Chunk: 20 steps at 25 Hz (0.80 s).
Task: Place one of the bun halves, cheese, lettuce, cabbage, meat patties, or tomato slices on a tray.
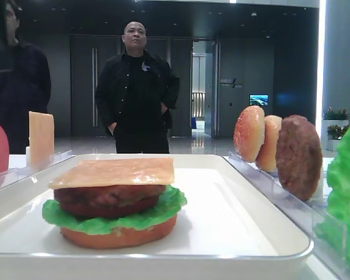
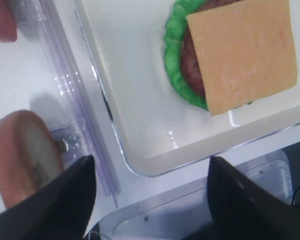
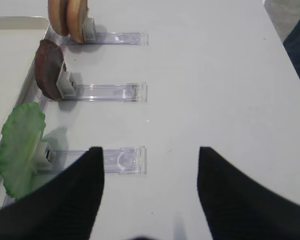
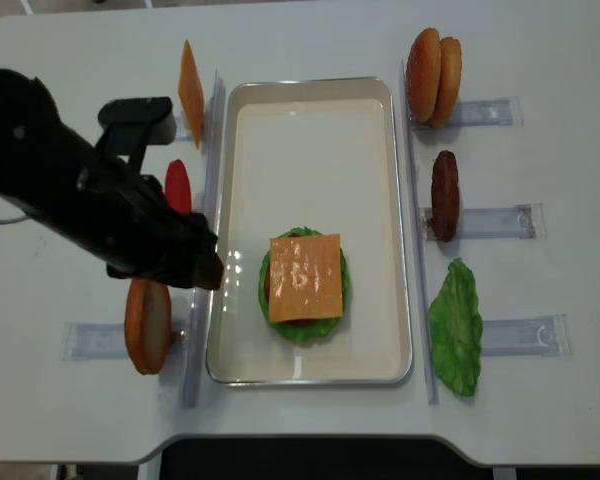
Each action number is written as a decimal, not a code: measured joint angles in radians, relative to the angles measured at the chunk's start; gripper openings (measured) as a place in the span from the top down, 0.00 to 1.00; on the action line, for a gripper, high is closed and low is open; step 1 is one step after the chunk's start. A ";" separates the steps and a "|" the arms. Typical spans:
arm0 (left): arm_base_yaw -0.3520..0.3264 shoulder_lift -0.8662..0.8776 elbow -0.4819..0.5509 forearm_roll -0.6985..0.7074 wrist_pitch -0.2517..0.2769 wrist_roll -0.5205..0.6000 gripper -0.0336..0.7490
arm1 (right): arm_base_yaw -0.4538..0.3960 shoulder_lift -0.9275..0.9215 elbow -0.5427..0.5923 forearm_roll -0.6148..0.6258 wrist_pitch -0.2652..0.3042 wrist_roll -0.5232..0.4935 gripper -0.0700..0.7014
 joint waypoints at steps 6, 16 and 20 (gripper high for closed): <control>0.000 0.000 -0.076 0.100 0.186 -0.075 0.19 | 0.000 0.000 0.000 0.000 0.000 0.000 0.39; 0.000 0.000 -0.093 0.157 0.292 -0.134 0.13 | 0.000 0.000 0.000 0.000 0.000 0.000 0.39; 0.002 0.000 -0.124 0.196 0.294 -0.139 0.13 | 0.000 0.000 0.000 0.000 0.000 0.000 0.39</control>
